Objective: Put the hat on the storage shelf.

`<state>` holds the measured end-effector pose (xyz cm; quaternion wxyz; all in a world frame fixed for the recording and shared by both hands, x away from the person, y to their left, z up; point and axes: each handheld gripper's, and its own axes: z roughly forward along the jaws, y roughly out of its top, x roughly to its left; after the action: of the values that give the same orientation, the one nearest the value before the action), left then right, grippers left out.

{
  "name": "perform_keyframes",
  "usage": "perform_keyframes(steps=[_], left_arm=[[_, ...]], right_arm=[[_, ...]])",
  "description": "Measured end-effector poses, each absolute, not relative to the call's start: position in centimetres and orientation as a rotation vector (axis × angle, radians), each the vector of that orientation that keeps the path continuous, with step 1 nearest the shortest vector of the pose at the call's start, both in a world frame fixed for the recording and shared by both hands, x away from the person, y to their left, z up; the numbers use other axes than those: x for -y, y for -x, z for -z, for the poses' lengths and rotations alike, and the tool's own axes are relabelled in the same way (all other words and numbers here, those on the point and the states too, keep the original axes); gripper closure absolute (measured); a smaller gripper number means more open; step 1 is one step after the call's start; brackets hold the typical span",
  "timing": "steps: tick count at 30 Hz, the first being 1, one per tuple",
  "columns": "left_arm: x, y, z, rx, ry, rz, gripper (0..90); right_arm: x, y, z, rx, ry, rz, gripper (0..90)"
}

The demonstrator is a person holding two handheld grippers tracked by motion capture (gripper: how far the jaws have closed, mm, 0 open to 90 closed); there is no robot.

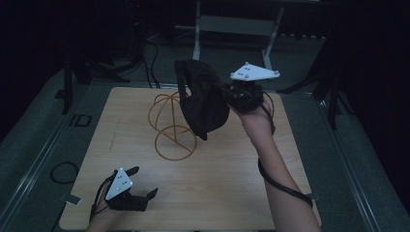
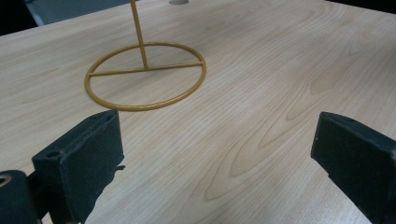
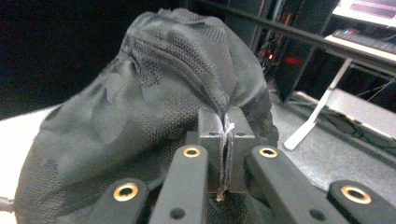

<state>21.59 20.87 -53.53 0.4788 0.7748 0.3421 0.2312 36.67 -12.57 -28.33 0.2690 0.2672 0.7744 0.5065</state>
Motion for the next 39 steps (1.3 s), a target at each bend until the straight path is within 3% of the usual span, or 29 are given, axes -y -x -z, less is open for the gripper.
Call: perform_keyframes(steps=[24,39], left_arm=[[-21.1,-21.4,53.9,-0.827,-1.895,-0.562,2.9],[-21.1,-21.4,54.0,-0.828,-1.888,-0.552,2.9]], right_arm=[[5.5,-38.9,32.4,-2.316,-0.692,-1.312,87.6],[3.9,-39.6,33.8,-2.355,-0.700,-1.313,85.2]])
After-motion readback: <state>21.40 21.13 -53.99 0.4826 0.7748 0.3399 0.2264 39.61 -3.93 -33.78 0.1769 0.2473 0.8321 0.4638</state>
